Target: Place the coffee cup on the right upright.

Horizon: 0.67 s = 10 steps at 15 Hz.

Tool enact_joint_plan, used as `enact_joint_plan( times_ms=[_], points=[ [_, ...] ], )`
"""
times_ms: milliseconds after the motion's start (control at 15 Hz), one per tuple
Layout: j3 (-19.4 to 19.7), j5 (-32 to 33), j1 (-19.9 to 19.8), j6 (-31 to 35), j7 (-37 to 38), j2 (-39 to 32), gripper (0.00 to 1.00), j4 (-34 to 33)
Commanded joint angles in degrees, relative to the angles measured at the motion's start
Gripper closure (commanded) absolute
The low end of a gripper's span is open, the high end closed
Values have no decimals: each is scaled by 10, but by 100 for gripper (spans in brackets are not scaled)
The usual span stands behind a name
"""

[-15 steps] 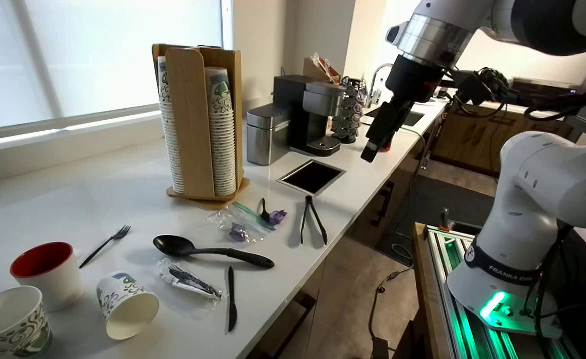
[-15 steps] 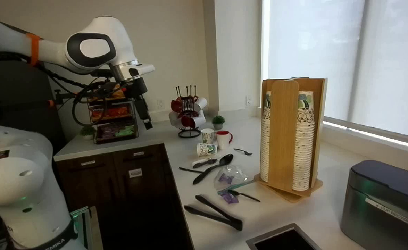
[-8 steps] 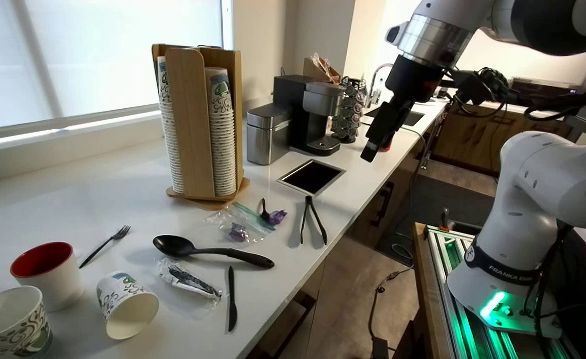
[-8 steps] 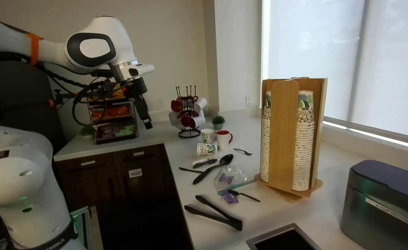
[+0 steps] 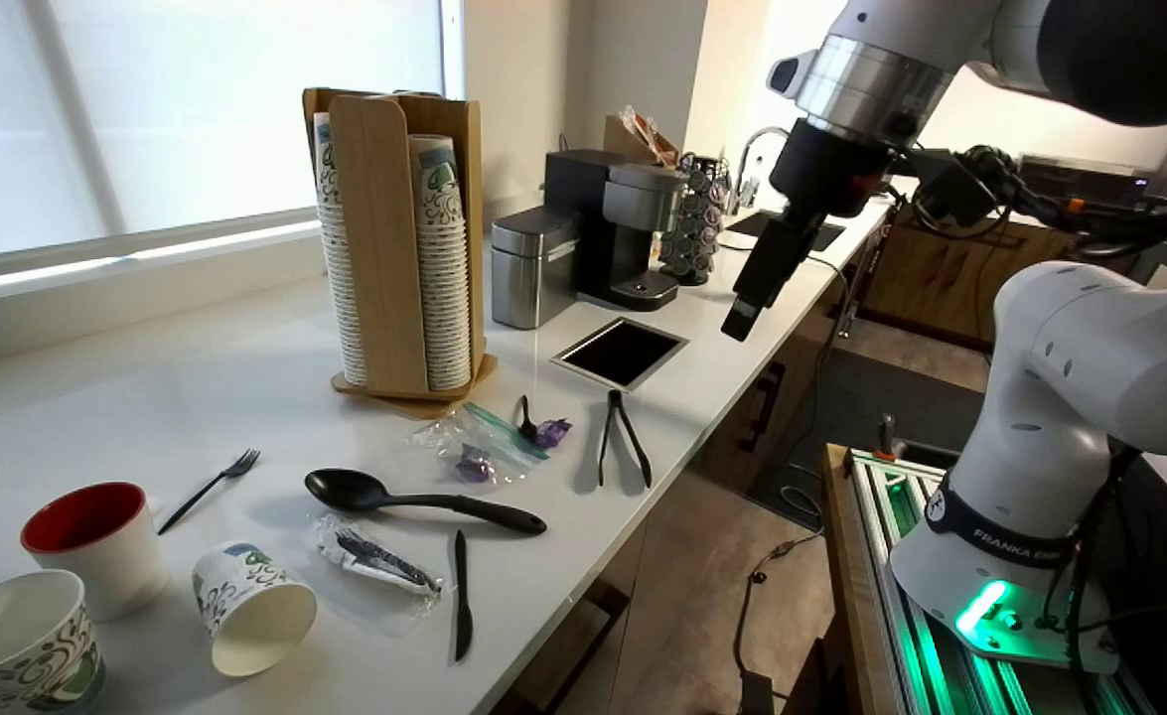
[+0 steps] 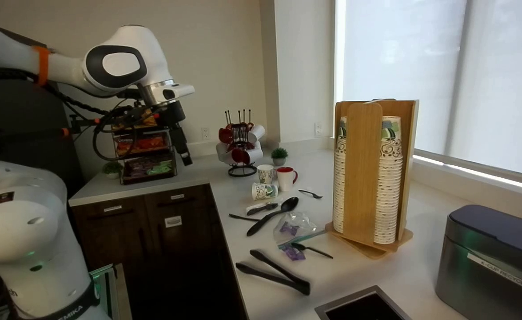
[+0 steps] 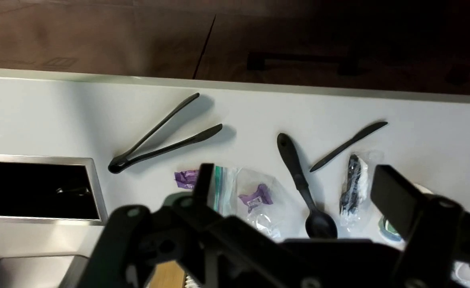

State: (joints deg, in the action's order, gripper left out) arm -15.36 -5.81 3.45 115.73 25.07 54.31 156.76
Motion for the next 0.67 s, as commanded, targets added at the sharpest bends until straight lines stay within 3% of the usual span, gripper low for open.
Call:
enact_joint_plan(
  times_ms=[0, 267, 600],
  points=[
    [-70, -36, 35, 48, 50, -27, 0, 6],
    [-181, -8, 35, 198, 119, -90, 0, 4],
    [-315, 141, -75, 399, 166, -163, 0, 5]
  ],
)
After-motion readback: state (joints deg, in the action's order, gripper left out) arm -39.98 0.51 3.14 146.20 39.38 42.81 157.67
